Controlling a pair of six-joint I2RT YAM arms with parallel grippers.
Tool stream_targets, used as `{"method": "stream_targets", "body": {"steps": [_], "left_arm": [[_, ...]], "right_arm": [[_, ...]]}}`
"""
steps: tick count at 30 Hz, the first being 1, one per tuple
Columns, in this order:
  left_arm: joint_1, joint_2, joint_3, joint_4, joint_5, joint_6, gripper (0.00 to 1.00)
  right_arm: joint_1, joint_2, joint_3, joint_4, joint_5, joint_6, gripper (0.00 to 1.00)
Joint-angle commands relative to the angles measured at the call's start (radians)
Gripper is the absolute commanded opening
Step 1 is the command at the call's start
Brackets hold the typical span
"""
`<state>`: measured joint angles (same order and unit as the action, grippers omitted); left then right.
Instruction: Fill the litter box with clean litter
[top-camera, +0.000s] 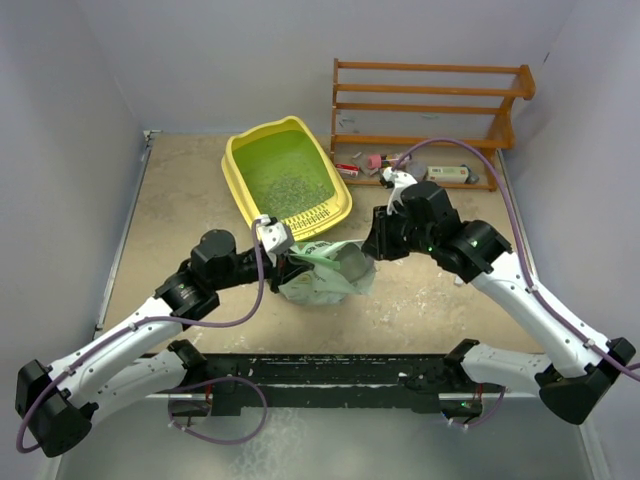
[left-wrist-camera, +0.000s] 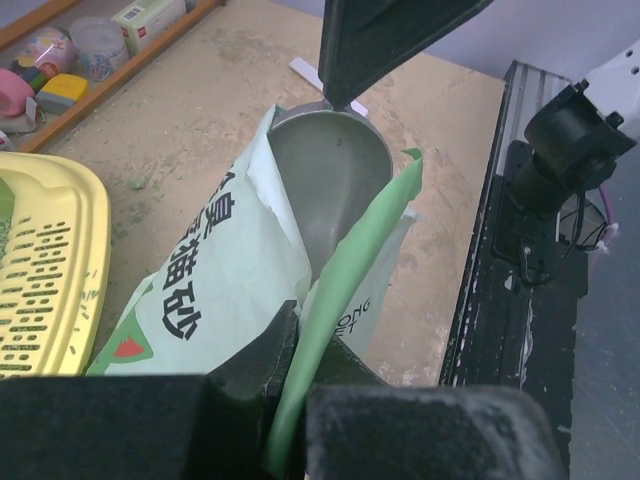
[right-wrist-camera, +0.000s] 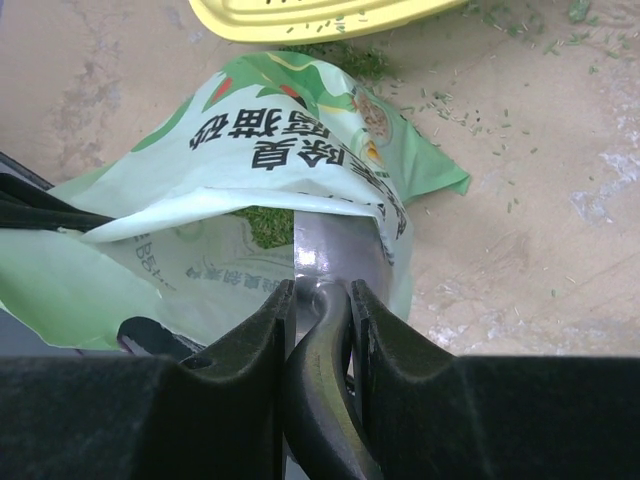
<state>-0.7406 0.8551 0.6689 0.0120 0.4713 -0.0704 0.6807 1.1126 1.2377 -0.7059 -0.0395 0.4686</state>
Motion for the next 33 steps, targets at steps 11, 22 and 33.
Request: {"method": "stream_targets", "body": {"steps": [11, 22, 33], "left_arm": [[-0.002, 0.034, 0.008, 0.370, -0.006, -0.157, 0.00], [-0.003, 0.002, 0.035, 0.298, -0.032, -0.108, 0.00], [-0.003, 0.034, 0.080, 0.270, -0.016, -0.104, 0.00]], "right_arm": [[0.054, 0.007, -0.025, 0.209, 0.107, -0.027, 0.00], [0.055, -0.002, -0.177, 0.334, 0.272, -0.096, 0.00], [0.061, 0.057, -0.281, 0.411, 0.193, -0.078, 0.00]]}}
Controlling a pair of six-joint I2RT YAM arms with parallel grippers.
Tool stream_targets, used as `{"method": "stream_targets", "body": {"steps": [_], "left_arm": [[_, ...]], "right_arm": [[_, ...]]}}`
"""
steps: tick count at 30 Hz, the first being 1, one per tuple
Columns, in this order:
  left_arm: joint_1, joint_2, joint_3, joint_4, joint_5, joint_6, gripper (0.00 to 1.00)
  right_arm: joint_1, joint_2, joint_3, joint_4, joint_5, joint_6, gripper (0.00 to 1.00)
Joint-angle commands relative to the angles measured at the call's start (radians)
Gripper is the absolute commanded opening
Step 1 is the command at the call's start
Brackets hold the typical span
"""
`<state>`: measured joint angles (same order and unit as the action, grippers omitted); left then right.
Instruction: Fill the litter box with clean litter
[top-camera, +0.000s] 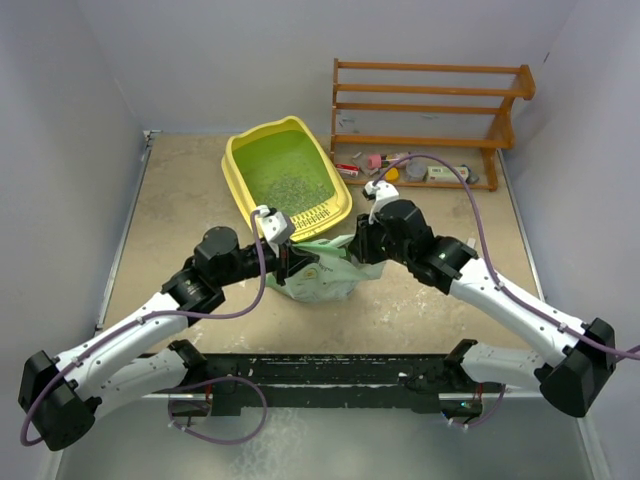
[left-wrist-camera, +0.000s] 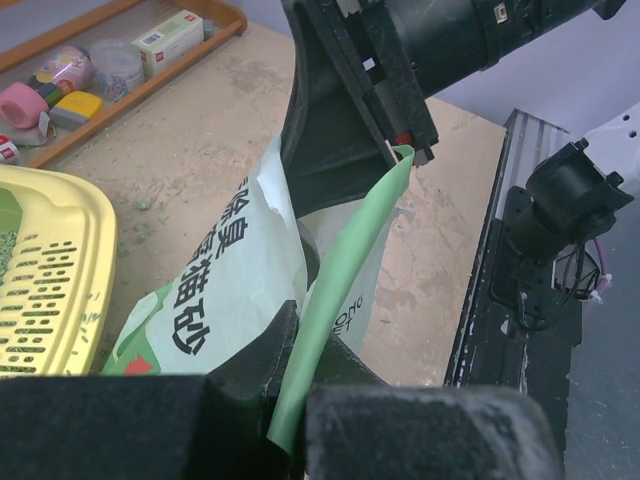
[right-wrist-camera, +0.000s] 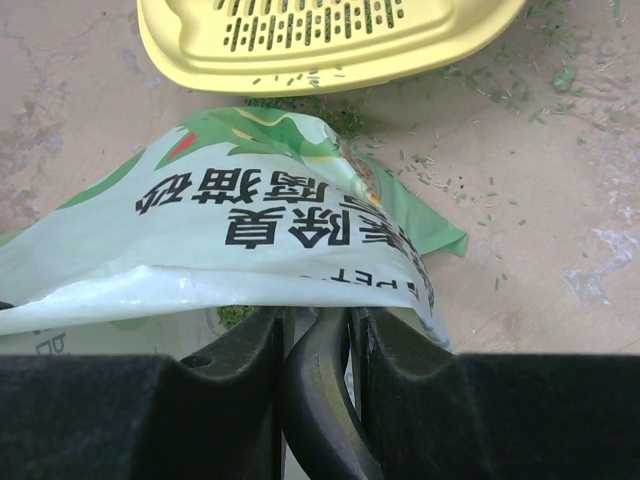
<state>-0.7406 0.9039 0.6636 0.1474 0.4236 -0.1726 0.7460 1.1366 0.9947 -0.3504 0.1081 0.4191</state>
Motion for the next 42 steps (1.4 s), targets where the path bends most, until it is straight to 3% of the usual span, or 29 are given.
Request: {"method": "stream_targets", "body": {"steps": [1, 22, 42], "left_arm": [[-0.003, -0.010, 0.081, 0.134, 0.031, 0.004, 0.00], [-0.002, 0.026, 0.044, 0.147, 0.049, 0.016, 0.00], [-0.003, 0.041, 0.090, -0.023, 0.029, 0.105, 0.00]], "right_arm": [[0.003, 0.039, -0.042, 0.059, 0.039, -0.023, 0.00], [0.042, 0.240, -0.189, 0.212, 0.095, 0.028, 0.00], [0.041, 0.193, -0.329, 0.343, -0.253, 0.228, 0.00]]}}
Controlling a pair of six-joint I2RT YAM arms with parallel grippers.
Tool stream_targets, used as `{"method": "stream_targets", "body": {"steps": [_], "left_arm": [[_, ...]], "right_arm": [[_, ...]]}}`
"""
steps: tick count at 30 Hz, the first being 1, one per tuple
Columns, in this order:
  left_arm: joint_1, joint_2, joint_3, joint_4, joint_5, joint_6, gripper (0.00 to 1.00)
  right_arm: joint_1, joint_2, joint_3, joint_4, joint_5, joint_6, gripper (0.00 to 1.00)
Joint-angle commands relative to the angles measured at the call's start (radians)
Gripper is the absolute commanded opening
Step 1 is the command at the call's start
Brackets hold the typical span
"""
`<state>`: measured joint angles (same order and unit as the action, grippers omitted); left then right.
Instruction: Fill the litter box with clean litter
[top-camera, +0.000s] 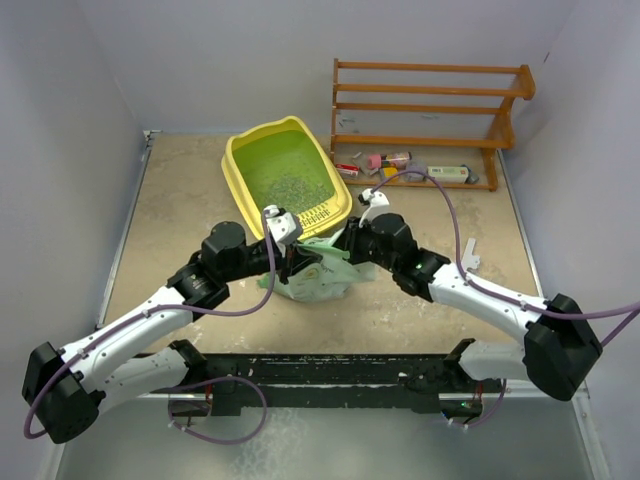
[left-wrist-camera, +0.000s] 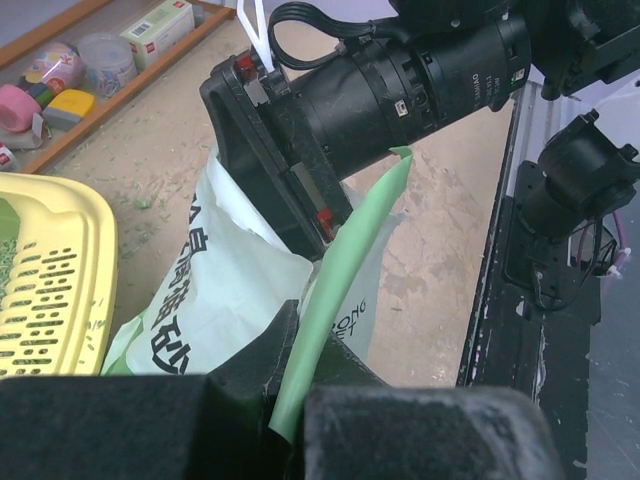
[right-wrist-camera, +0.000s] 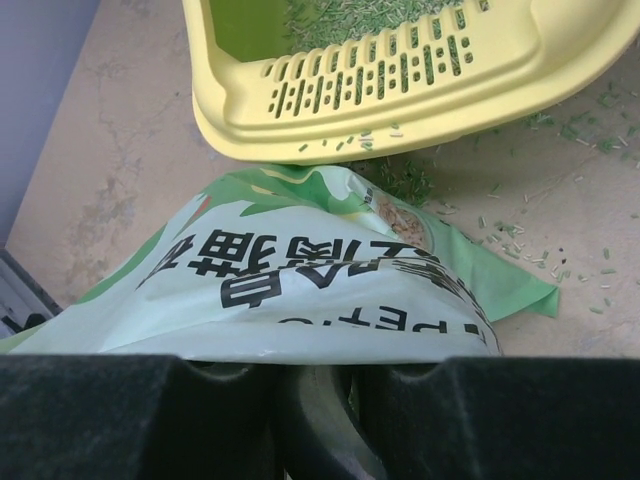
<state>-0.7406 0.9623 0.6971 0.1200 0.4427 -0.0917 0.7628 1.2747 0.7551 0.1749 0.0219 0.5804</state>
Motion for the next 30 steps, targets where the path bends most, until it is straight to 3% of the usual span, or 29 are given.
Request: {"method": "stream_targets", "body": {"steps": [1, 9, 20, 30], "left_arm": [[-0.002, -0.022, 0.056, -0.007, 0.004, 0.026, 0.00], [-0.003, -0.037, 0.059, -0.070, -0.011, 0.048, 0.00], [-0.003, -0.039, 0.066, -0.107, -0.019, 0.066, 0.00], [-0.002, -0.067, 0.061, -0.135, -0.018, 0.065, 0.00]], "right_arm": [[0.024, 0.052, -0.095, -0.173, -0.181, 0.077, 0.00], [0.025, -0.030, -0.107, -0.140, -0.252, 0.178, 0.00], [0.025, -0.183, -0.055, -0.239, -0.309, 0.286, 0.00], [0.024, -0.220, -0.131, -0.082, -0.301, 0.392, 0.00]]}}
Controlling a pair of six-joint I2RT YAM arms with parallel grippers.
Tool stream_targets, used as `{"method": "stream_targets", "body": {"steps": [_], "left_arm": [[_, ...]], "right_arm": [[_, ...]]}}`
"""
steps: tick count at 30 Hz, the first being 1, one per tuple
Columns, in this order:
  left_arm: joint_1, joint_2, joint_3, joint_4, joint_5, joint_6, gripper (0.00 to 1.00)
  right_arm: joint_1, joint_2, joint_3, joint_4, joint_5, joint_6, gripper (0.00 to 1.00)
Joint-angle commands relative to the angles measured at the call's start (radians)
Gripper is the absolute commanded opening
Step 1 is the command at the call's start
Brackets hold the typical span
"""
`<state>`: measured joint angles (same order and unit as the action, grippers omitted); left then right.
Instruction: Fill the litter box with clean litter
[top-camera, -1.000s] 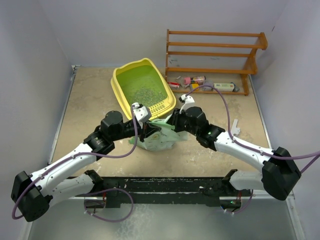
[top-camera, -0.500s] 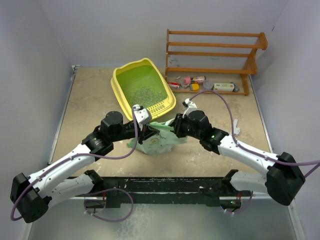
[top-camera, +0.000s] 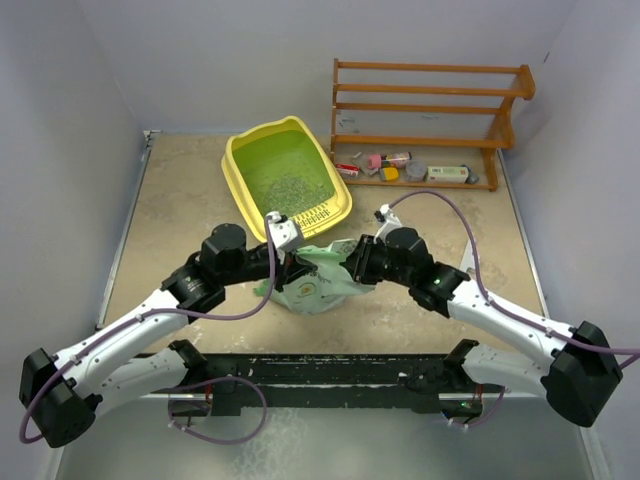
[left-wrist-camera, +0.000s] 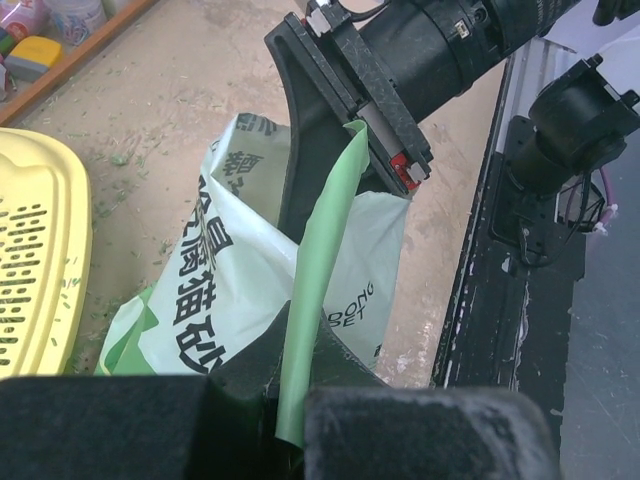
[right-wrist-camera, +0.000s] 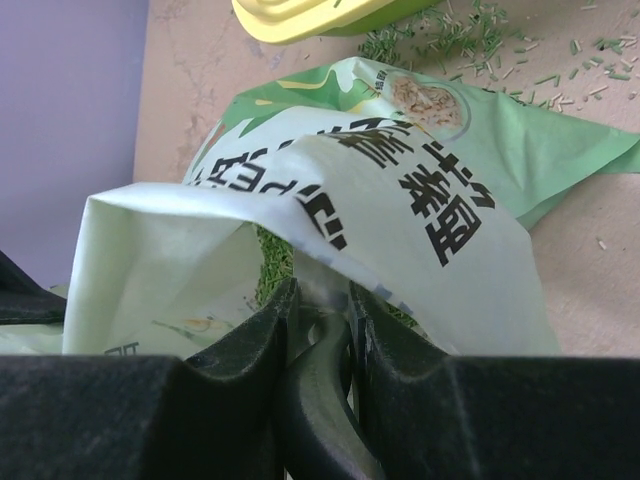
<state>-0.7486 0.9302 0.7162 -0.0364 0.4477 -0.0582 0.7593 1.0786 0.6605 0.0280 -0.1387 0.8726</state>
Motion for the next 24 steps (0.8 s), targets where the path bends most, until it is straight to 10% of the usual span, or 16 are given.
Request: {"method": "stream_targets", "body": {"steps": [1, 14, 24], "left_arm": [[0.004, -0.042, 0.038, 0.018, -0.022, 0.032, 0.00], [0.005, -0.116, 0.008, -0.002, -0.002, 0.026, 0.00], [0.005, -0.116, 0.012, -0.024, -0.007, 0.040, 0.02]], "right_arm": [[0.028, -0.021, -0.049, 0.088, -0.138, 0.113, 0.00], [0.028, 0.034, -0.209, 0.459, -0.084, 0.230, 0.00], [0.027, -0.058, -0.203, 0.396, -0.050, 0.234, 0.00]]}}
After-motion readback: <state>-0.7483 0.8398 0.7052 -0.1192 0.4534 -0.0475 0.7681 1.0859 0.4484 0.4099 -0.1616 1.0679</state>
